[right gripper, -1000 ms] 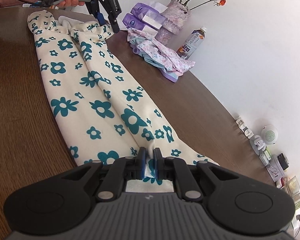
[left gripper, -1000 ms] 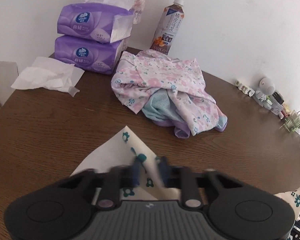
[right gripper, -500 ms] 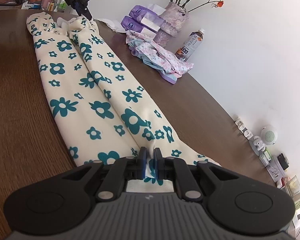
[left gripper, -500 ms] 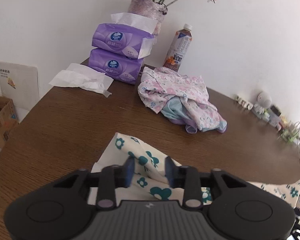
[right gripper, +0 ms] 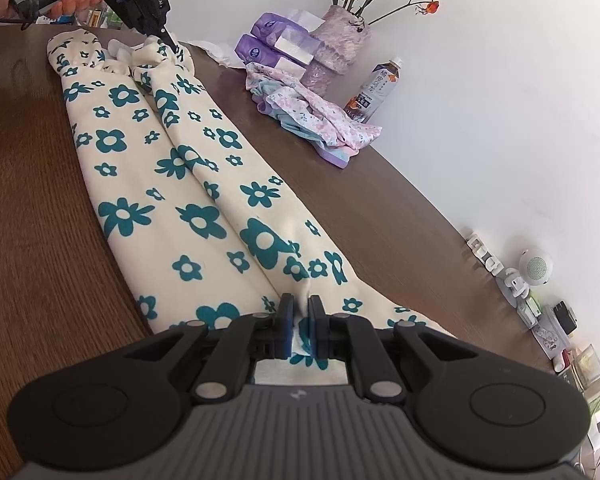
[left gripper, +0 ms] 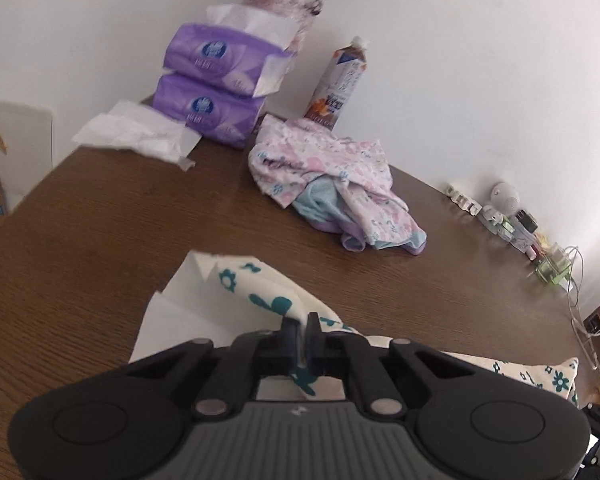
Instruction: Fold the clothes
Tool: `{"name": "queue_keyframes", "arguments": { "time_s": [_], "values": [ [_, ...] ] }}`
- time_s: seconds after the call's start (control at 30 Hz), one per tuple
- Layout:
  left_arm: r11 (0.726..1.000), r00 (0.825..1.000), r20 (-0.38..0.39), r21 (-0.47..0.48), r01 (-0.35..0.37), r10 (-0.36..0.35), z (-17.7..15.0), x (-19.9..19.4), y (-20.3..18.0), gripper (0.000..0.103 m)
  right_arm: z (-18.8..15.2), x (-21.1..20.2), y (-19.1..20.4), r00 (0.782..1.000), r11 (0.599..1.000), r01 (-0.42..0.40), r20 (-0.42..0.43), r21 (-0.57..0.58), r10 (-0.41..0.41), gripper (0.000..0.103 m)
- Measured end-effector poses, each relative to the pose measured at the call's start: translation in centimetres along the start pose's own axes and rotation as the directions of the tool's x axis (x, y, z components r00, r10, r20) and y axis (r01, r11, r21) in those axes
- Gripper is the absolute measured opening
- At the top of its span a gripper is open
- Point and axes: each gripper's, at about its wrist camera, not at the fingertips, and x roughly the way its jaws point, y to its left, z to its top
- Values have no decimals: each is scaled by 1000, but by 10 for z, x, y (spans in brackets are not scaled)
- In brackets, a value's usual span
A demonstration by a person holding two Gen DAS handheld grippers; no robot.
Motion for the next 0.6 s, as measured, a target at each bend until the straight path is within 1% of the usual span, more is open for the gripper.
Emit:
{"name": "queue_keyframes", "arguments": {
  "time_s": [0.07,0.13,0.23,0.3,0.33,0.37,0.43,0.5,0.53,0.6],
  "values": [
    [1000,999,49,8,-2,2,-4,-19,-4,3,0,0,0,1000,1000,0,2,2,0,8],
    [1000,997,71,14,-24,23,-13,-30,-5,3,-1,0,-1,1000,1000,0,6,5,0,8],
    [997,996,40,16,-77,77,-33,-24,-1,4,-3,-1,-1,1000,1000,1,11,10,-1,8],
    [995,995,36,-11,-96,96,-41,-17,7,8,-3,-1,-1,1000,1000,2,14,14,-2,8],
    [993,993,41,-26,-112,113,-43,-15,12,15,-3,-1,-1,1000,1000,2,15,14,-2,8],
    [991,989,58,-37,-131,133,-44,-15,15,19,-3,-1,-1,1000,1000,2,15,13,-3,8],
    [984,979,98,-44,-175,179,-43,-19,20,23,-3,-1,-1,1000,1000,3,14,11,-4,8],
    [974,964,141,-52,-220,225,-42,-24,25,23,-2,-1,-1,1000,1000,3,14,11,-3,8],
    [968,954,167,-57,-244,250,-40,-29,25,21,-2,0,-1,1000,1000,3,15,12,-3,8],
    [954,929,220,-69,-291,299,-37,-39,26,22,-3,0,-1,1000,1000,4,16,15,-4,8]
  ]
}}
